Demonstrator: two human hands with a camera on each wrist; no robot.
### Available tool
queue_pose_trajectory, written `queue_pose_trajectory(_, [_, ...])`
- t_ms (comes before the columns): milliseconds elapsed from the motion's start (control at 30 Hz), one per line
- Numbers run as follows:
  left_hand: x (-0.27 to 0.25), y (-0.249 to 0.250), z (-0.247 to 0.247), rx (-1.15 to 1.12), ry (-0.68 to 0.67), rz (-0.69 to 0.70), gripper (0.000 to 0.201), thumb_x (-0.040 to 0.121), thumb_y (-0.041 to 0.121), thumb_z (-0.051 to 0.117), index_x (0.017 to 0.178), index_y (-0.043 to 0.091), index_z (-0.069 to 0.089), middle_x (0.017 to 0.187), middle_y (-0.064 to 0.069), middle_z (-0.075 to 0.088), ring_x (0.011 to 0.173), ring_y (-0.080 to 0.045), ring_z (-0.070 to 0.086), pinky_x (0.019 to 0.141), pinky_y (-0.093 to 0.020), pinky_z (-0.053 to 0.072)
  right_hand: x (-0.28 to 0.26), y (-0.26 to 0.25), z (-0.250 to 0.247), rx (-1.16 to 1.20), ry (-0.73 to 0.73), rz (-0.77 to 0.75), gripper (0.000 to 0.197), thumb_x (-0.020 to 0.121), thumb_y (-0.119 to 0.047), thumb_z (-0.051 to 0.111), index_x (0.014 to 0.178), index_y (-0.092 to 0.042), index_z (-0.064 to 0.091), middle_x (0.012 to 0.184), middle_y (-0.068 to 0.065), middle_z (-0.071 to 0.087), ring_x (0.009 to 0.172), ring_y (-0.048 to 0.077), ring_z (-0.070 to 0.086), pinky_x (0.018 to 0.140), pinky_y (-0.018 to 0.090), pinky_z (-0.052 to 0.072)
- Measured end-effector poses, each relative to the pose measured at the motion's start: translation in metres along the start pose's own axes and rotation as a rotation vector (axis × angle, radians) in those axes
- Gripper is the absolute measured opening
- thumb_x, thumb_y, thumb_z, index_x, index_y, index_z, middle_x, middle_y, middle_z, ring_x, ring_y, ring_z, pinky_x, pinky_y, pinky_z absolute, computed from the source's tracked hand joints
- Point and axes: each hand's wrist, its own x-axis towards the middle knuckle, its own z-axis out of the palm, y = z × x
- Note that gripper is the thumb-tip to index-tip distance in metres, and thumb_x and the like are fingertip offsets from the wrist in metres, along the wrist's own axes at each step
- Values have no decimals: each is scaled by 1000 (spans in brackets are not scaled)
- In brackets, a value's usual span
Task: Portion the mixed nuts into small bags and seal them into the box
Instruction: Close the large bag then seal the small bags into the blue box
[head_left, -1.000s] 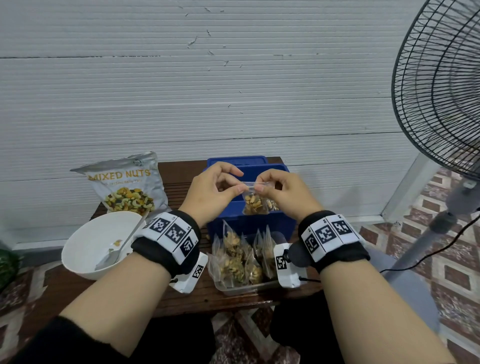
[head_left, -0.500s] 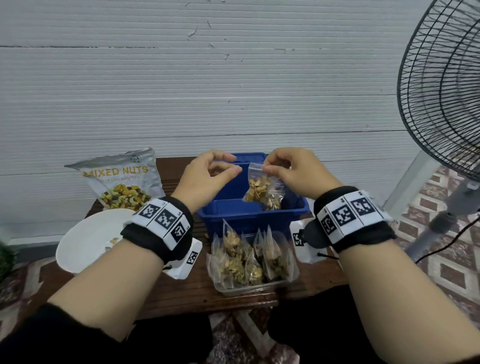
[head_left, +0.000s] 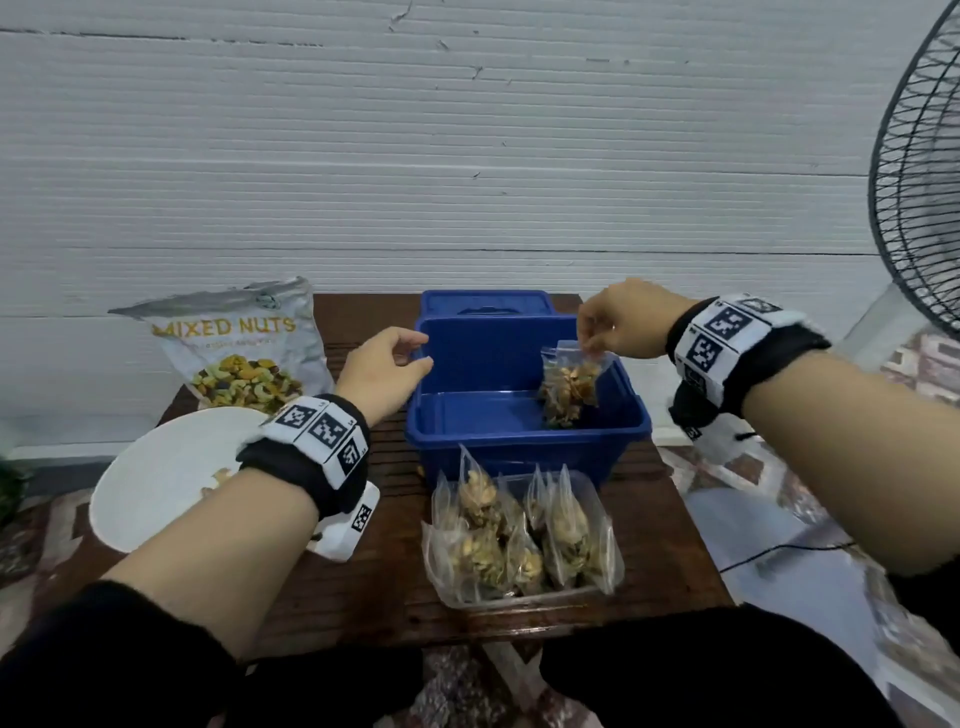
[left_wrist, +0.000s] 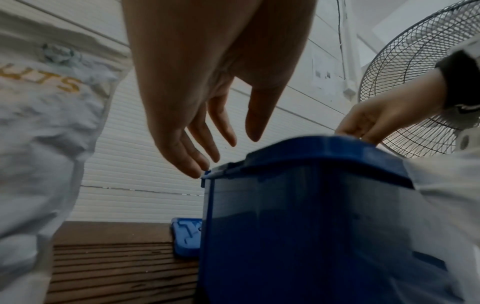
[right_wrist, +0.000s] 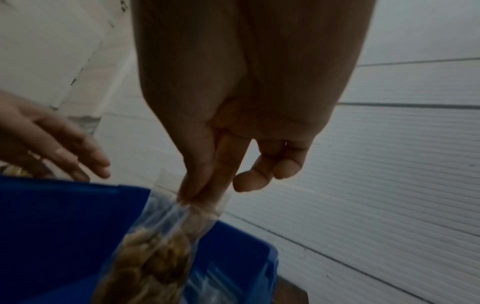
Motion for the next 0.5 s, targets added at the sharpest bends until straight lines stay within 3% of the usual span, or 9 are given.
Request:
queue_pose_trajectory(133, [5,-7,6,5,-8,-8,24,91,17,63,114,22,61,117,4,60,108,-12,55,97,-33,46,22,8,16,-112,-127,-10,8,90,-19,62,88,-27,59,91,-6,57,88,15,49,79,27,41])
queue_pose_trajectory(333, [19,-16,13,82,47,53,34,91,15,62,125,15,57,125,-2,54,105,-11,53,91,-23,41,48,10,34,-261,-266,-35,12,90,-20,59,93,-31,57,95,-7,57,86,15,49,78,26,40])
queue_pose_trajectory(500, [20,-20,18,95,65,92,37,89,8,62,125,14,55,123,-3,45,100,-8,49,93,-21,41,57,11,44,-362,-290,-85,8,93,-22,57,94,-30,57,94,-9,55,94,16,52,88,30,36])
